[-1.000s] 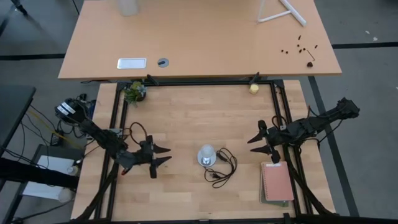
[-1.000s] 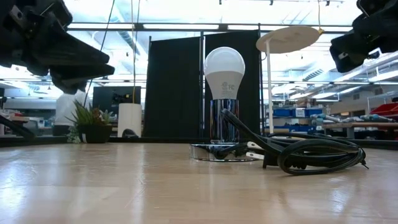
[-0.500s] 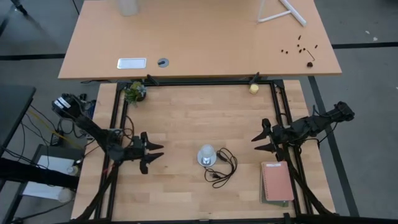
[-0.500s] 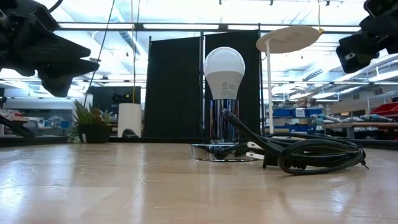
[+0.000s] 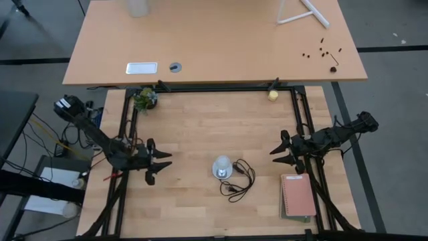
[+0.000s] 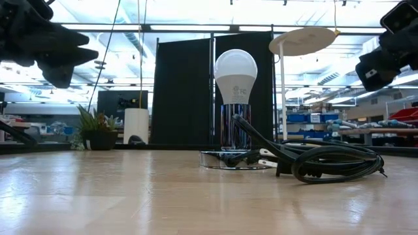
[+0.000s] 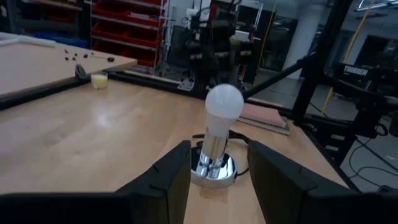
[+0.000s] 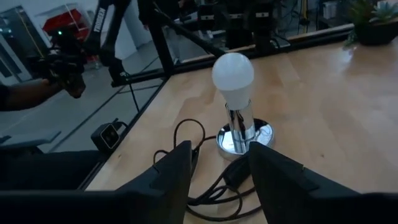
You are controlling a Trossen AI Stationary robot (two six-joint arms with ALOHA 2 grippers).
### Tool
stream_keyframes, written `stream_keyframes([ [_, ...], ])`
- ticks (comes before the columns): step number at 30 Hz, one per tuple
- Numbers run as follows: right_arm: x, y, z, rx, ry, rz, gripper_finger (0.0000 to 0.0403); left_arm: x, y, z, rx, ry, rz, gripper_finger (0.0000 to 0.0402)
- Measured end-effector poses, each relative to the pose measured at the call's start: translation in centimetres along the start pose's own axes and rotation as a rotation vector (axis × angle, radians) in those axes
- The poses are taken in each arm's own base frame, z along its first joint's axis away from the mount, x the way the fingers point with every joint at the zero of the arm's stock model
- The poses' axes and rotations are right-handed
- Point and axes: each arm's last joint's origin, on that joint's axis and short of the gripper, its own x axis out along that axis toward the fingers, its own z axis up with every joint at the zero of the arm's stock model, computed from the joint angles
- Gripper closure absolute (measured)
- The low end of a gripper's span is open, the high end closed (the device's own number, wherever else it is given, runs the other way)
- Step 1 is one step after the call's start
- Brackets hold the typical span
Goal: Screw lightbulb
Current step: Return to Home Position
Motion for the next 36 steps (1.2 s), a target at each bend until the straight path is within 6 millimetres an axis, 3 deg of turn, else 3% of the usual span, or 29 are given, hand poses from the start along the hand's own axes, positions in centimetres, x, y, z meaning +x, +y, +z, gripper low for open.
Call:
stream_keyframes([
  [9, -0.1, 0.1, 0.2, -0.006, -0.053, 0.053, 0.0239, -1.1, 0.9, 1.0, 0.028, 0.014, 0.0, 0.0239],
  [18, -0.2, 0.2, 0.3, -0.007, -0.065, 0.075, 0.0239, -2.2, 1.4, 4.8, 0.067, 0.11, 0.029, 0.0241],
  [24, -0.2, 0.3, 0.3, -0.018, -0.066, 0.097, 0.0239, -3.0, 1.9, 6.3, 0.066, 0.159, 0.033, 0.0258],
  [36, 0.0, 0.2, -0.4, -0.031, -0.048, 0.117, 0.0241, -3.3, 2.6, 5.0, 0.038, 0.204, 0.009, 0.0299],
])
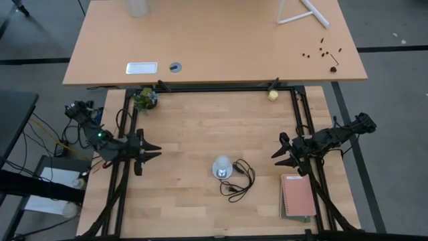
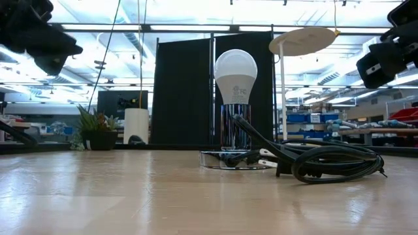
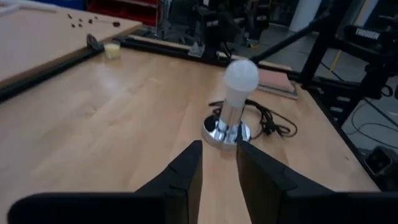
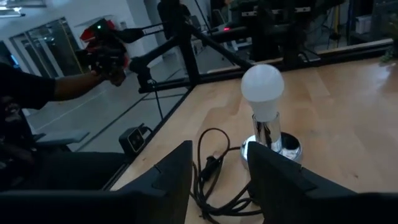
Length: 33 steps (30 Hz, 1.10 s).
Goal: Screw lightbulb
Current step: Return to Home Position
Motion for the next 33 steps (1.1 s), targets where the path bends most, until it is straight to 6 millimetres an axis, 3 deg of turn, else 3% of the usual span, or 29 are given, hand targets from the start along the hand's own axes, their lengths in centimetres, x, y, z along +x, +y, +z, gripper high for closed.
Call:
stream_keyframes([
  [10, 0.0, 0.1, 0.0, -0.005, 0.01, 0.036, 0.025, 0.6, -0.1, -1.7, -0.015, 0.005, -0.047, 0.0329],
  [19, -0.2, 1.0, 1.6, -0.014, -0.126, 0.244, 0.025, 0.5, -0.5, -2.3, 0.005, -0.079, -0.288, 0.0372],
  [33, -0.2, 0.9, 1.5, 0.09, -0.117, 0.224, 0.0255, 0.1, -0.9, -2.6, 0.012, -0.107, -0.571, 0.0393],
])
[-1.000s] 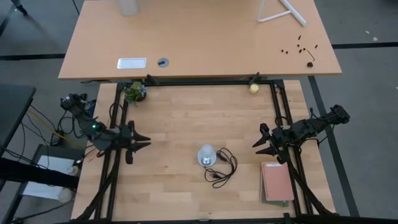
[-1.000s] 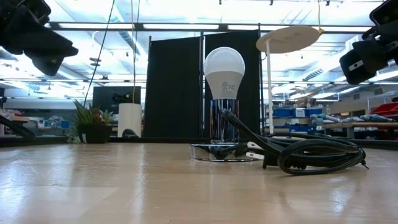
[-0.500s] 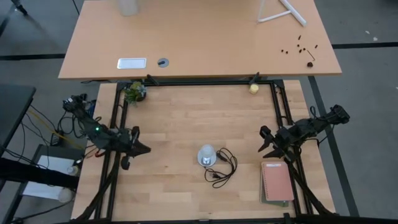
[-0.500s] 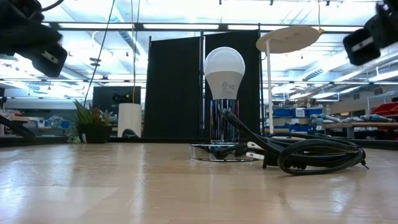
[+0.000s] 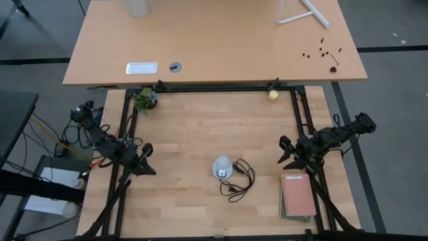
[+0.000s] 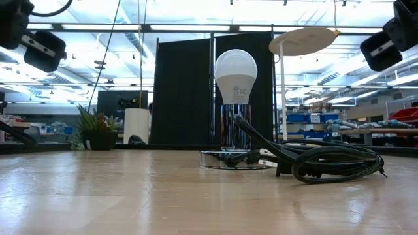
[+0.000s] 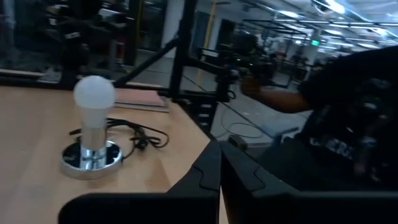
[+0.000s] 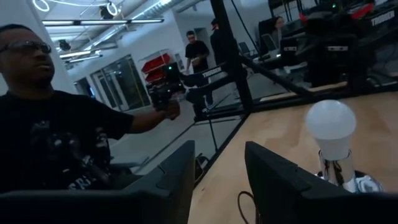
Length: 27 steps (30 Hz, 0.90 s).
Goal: Screw lightbulb
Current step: Return to Home Position
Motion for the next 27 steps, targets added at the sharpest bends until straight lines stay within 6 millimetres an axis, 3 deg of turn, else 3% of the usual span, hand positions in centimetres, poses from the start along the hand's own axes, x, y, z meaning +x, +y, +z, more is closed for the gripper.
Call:
stream_keyframes([
  [19, 0.0, 0.0, 0.0, 0.015, 0.001, -0.007, 0.032, -0.2, -0.2, -0.4, 0.055, 0.05, -0.114, 0.0395],
  [23, 0.0, 0.0, 0.2, -0.011, -0.024, -0.016, 0.0328, -0.2, -0.2, 0.3, 0.017, -0.023, -0.073, 0.0395],
  [27, -0.1, 0.0, 1.2, -0.027, -0.168, -0.117, 0.033, -0.1, 0.3, 0.2, -0.094, -0.047, 0.099, 0.0395],
])
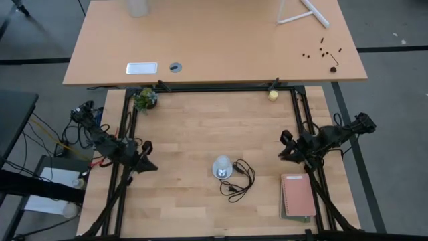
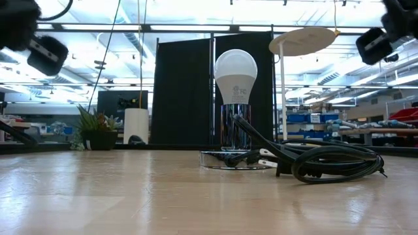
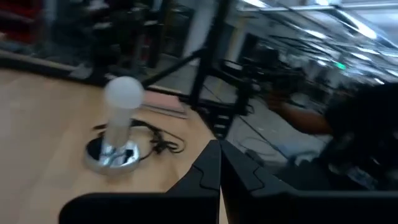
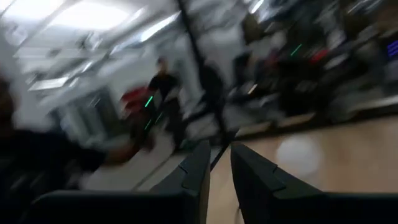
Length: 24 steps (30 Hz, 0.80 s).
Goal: Screw lightbulb
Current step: Return to Home Position, then remove the white lightbulb from the silver lamp
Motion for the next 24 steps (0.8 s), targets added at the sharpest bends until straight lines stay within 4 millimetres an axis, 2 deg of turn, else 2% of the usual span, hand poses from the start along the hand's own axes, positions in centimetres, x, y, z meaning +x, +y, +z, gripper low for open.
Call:
stream_keyframes([
  [5, 0.0, -0.1, 0.9, -0.005, -0.127, -0.107, 0.0327, 0.6, -0.1, 0.1, -0.081, -0.032, 0.078, 0.0394],
  [12, 0.9, -0.1, 1.3, -0.102, -0.064, -0.174, 0.031, 2.3, -0.4, -0.5, -0.003, -0.023, 0.172, 0.0394],
  [18, 3.0, 0.3, 2.6, -0.126, 0.085, -0.296, 0.0279, 3.7, -0.5, -1.7, 0.037, 0.004, 0.28, 0.0391],
  [24, 6.7, 0.5, 3.3, -0.12, 0.352, -0.456, 0.0249, 5.6, -0.9, -2.4, 0.08, 0.034, 0.369, 0.034],
])
